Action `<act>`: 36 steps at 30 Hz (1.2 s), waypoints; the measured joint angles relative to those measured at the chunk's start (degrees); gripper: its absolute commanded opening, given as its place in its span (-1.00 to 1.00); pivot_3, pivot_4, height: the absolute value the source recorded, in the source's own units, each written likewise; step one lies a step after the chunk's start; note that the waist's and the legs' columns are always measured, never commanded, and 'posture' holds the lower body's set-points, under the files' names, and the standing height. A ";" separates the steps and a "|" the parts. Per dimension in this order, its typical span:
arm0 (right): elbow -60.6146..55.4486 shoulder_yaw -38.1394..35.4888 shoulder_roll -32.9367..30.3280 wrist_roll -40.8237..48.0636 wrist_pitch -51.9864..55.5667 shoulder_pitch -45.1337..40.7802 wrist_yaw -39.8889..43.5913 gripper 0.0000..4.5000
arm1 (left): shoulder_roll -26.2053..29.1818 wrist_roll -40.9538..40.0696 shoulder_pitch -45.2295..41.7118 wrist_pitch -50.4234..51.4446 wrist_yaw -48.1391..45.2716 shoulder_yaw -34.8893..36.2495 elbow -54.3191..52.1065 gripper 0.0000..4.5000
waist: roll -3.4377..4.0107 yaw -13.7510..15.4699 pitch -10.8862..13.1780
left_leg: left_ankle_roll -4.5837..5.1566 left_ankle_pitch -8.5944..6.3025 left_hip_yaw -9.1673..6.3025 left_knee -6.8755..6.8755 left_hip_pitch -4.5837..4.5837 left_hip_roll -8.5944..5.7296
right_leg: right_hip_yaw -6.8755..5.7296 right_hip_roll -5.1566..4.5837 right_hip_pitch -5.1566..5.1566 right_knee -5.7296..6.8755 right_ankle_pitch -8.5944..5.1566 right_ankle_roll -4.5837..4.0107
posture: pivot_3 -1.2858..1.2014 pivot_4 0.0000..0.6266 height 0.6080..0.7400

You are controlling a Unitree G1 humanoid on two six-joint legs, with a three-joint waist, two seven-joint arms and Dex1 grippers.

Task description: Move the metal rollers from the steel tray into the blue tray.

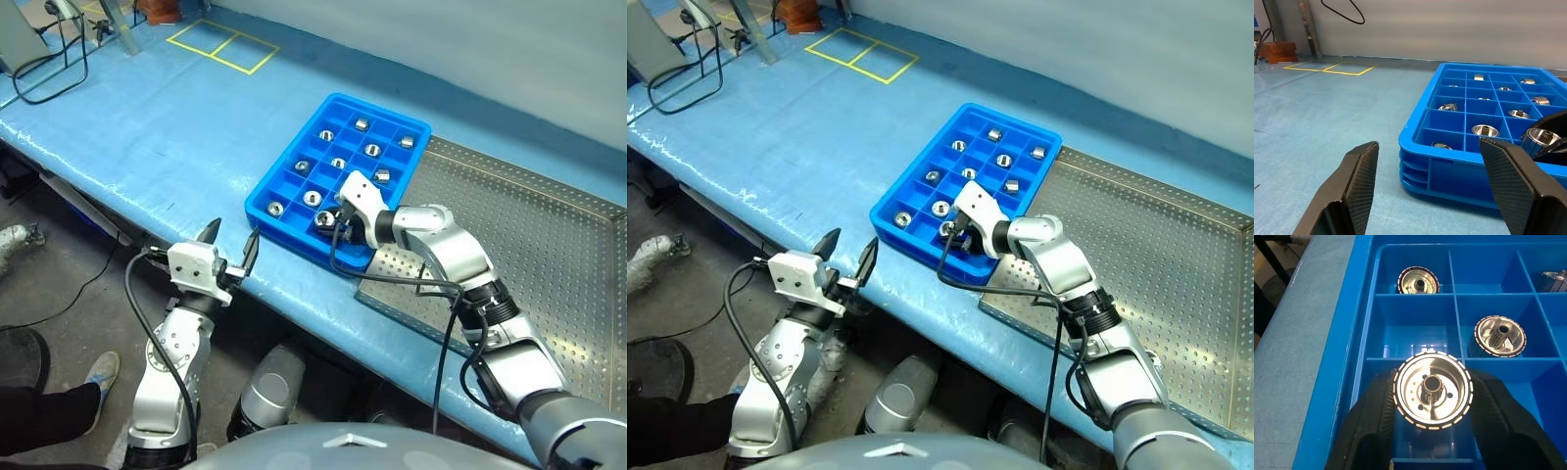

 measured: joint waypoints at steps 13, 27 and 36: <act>-12.68 -13.78 -0.92 6.79 2.29 8.14 -6.39 0.50 | -0.04 -2.18 -11.11 0.43 -6.58 -3.61 6.96 0.61 | 0.02 -3.26 -0.01 | 0.01 -0.02 -0.04 0.18 -0.10 -0.01 | -0.03 0.00 0.07 -0.04 0.05 0.08 | 0.20 -0.52 1.00; -24.51 -24.13 -5.31 9.83 15.42 20.19 -16.68 0.50 | -1.16 -2.63 -20.55 -0.12 -14.39 -7.11 17.14 0.61 | 0.02 -23.82 0.00 | 0.36 -0.12 -0.05 0.58 0.37 -0.04 | 0.24 0.00 0.86 -0.06 0.18 0.24 | 0.07 -0.52 1.00; -23.70 -26.74 -6.48 14.21 29.55 20.55 -19.04 0.50 | -1.01 -4.05 -20.90 -0.12 -18.16 -8.41 17.83 0.61 | 0.02 -31.49 0.00 | 0.59 -0.07 -0.02 0.56 0.93 -0.04 | 0.42 0.06 1.23 0.20 0.14 0.19 | 0.09 -0.52 1.00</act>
